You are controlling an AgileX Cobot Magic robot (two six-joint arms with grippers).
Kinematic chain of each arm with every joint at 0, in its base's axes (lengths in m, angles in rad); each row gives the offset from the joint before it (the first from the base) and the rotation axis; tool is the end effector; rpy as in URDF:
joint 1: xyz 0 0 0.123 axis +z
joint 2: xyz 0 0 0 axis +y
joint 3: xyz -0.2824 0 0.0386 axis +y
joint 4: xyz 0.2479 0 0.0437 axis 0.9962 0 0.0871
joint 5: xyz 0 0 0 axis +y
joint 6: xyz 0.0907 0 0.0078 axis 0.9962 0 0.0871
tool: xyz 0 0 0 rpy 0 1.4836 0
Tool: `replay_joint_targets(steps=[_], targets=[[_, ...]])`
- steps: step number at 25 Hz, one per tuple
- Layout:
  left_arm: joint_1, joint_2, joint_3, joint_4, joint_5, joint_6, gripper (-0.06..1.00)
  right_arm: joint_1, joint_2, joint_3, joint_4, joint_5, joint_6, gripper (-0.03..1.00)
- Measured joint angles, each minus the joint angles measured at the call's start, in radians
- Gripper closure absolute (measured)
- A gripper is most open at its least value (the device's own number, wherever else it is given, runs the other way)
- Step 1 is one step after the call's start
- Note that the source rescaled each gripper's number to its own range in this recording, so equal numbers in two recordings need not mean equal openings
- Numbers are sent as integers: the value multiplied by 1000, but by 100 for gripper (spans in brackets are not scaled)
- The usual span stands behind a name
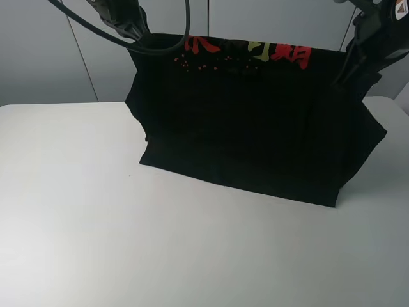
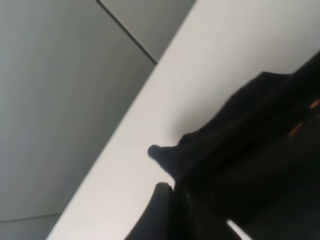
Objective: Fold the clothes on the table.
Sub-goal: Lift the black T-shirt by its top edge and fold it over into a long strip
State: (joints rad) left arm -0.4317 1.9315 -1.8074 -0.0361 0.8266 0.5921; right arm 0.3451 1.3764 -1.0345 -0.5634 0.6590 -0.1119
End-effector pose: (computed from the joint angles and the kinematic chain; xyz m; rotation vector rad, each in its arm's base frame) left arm 0.4043 -0.1889 0.3170 1.1766 2.1305 0.0288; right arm 0.2822 0.0698 0.3018 -0.9265 2.2203 -0.5073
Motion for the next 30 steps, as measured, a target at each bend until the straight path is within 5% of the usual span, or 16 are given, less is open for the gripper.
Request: replay_joint_targets(steps=[6, 14, 17, 24, 30], targets=[[0, -5, -20, 36, -131, -35, 94, -9, 100, -152, -71, -2, -60, 97], [0, -57, -100, 50, -133, -39, 94, -10, 130, -259, -122, 14, -95, 97], [0, -64, -102, 14, 20, -39, 94, -10, 126, -261, -10, 92, -158, 97], [2, -64, -47, -83, 304, -39, 94, -14, 120, -261, 453, 322, -497, 97], [2, -64, 0, -122, 378, -37, 94, -14, 120, -261, 534, 473, -559, 97]])
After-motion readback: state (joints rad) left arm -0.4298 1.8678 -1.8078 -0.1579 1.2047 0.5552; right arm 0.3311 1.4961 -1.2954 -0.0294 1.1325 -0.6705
